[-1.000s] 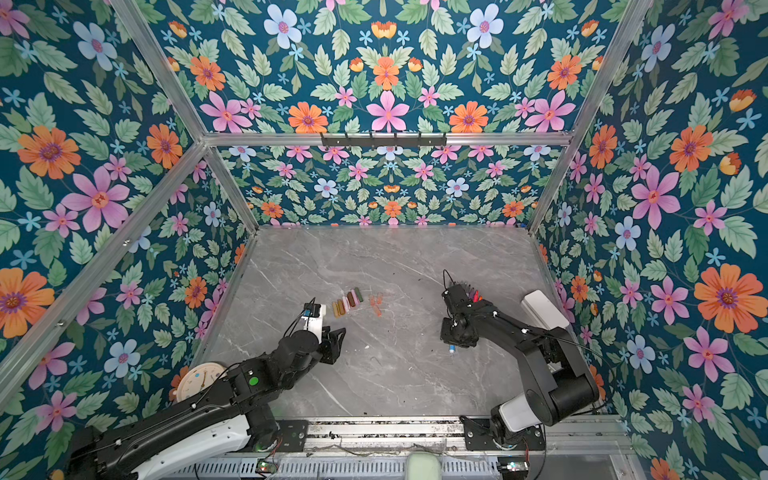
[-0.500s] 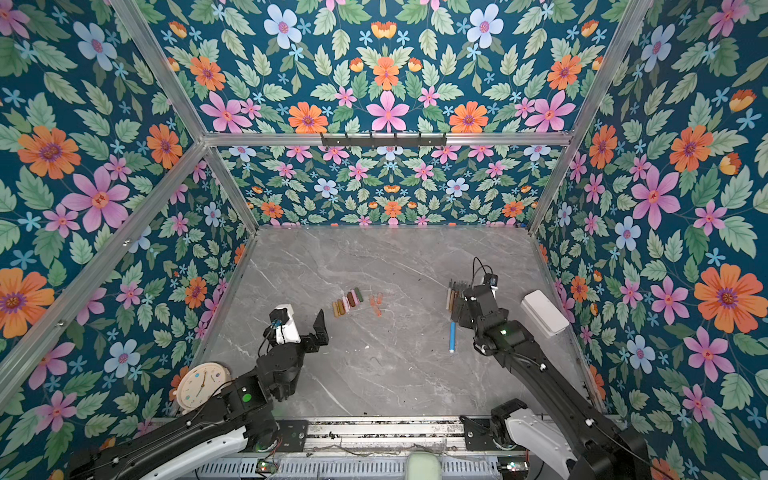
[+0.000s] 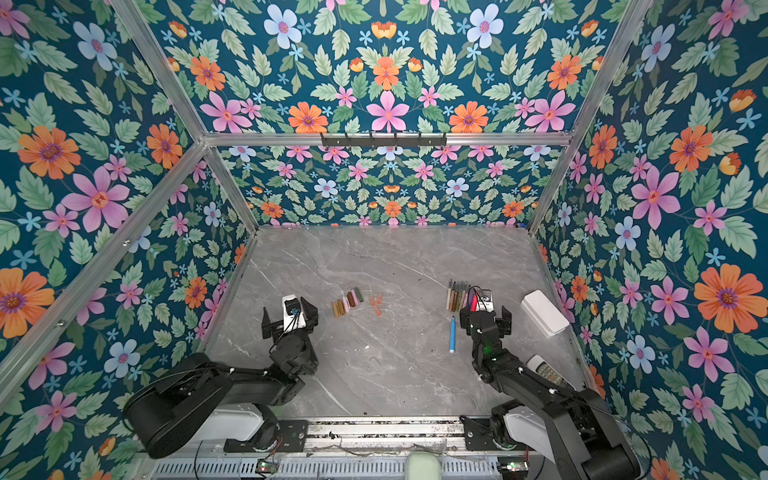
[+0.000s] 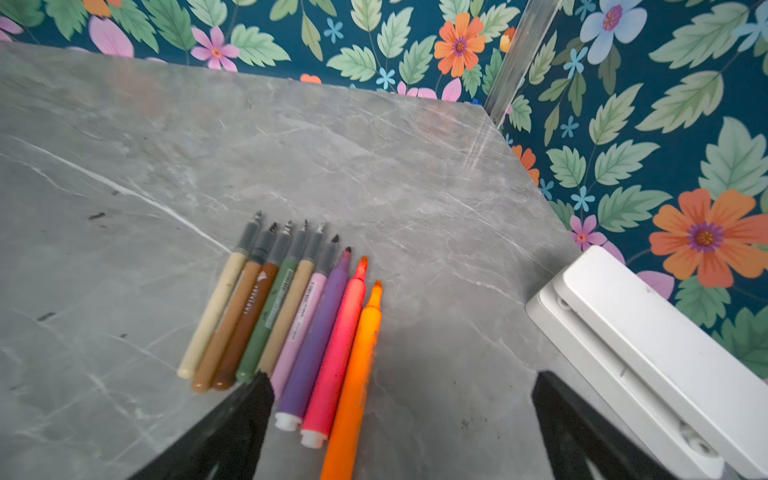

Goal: Open the pen caps

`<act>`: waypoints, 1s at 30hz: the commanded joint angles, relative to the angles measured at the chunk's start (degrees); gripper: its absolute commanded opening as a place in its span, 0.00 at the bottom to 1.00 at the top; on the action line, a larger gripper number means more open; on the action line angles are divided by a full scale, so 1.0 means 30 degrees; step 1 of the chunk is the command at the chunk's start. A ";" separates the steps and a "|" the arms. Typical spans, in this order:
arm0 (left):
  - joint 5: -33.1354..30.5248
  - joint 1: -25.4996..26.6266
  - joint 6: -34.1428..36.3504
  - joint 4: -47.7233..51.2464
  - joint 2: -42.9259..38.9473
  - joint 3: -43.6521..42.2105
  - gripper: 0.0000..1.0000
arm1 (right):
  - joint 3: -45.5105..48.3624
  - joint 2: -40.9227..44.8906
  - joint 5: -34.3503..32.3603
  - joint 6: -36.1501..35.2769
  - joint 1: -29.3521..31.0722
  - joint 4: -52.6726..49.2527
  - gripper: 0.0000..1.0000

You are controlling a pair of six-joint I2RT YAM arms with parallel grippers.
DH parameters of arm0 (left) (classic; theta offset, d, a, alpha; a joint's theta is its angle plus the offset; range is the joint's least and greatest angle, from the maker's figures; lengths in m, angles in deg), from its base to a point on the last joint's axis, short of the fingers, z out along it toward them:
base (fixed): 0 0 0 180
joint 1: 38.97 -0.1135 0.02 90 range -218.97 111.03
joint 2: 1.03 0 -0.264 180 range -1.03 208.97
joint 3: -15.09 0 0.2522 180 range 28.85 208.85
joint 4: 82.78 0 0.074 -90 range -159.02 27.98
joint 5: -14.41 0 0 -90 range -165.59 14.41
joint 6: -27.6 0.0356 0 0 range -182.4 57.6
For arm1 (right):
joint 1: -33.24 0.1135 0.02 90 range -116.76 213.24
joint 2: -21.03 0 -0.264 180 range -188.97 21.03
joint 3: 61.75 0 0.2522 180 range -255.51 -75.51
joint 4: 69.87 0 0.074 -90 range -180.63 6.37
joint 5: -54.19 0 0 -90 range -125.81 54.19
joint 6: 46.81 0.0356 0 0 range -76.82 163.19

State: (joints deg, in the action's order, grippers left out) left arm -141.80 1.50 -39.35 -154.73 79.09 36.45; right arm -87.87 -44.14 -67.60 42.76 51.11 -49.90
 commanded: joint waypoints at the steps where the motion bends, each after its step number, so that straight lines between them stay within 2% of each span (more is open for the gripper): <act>1: -0.0105 -0.0611 0.1077 -0.3363 0.1411 0.0061 1.00 | 0.0308 -0.0783 0.0903 -0.1131 -0.0200 0.4837 0.98; 6: -0.0609 -0.1459 0.0465 -0.3408 0.3631 0.0535 1.00 | 0.0495 -0.1985 0.1881 -0.1812 -0.0289 0.7100 0.98; 10: -0.0715 -0.1722 0.0551 -0.3392 0.3764 0.0620 1.00 | 0.0894 -0.3305 0.2153 -0.2857 -0.0295 0.9698 0.98; 13: -0.0911 -0.2108 0.0244 -0.3421 0.3762 0.0687 1.00 | 0.1333 -0.4810 0.1839 -0.3175 -0.0377 1.2417 0.98; 16: -0.0765 -0.2740 -0.0814 -0.3422 0.3506 0.0508 1.00 | 0.1306 -0.6565 0.0594 -0.2963 -0.0592 1.4555 0.98; 19: -0.1088 -0.3822 -0.3220 -0.3421 0.2663 -0.0143 1.00 | 0.1649 -0.6908 -0.0071 -0.2633 -0.0710 1.5750 0.98; 23: -0.4540 -0.5203 -0.8476 -0.3378 0.1211 -0.1790 1.00 | 0.2176 -0.6552 0.1051 -0.1975 -0.1344 1.5870 0.98; 24: -0.4460 -0.5337 -0.8898 -0.3349 0.0854 -0.2158 1.00 | 0.2244 -0.6495 0.1265 -0.1938 -0.1384 1.5898 0.98; 28: -0.2803 -0.5401 -0.7419 -0.1856 0.0547 -0.1455 1.00 | 0.2157 -0.6637 0.1400 -0.2055 -0.1378 1.5880 0.98; 30: -0.1616 -0.5389 -0.6483 -0.2709 0.1358 -0.1075 1.00 | 0.2157 -0.6632 0.1440 -0.2052 -0.1386 1.5862 0.98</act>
State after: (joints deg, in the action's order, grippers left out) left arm -150.33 -14.59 -60.03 -161.66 81.71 32.21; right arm -81.32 -63.94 -63.84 35.87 46.98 -5.29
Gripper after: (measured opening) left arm 0.998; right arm 0.984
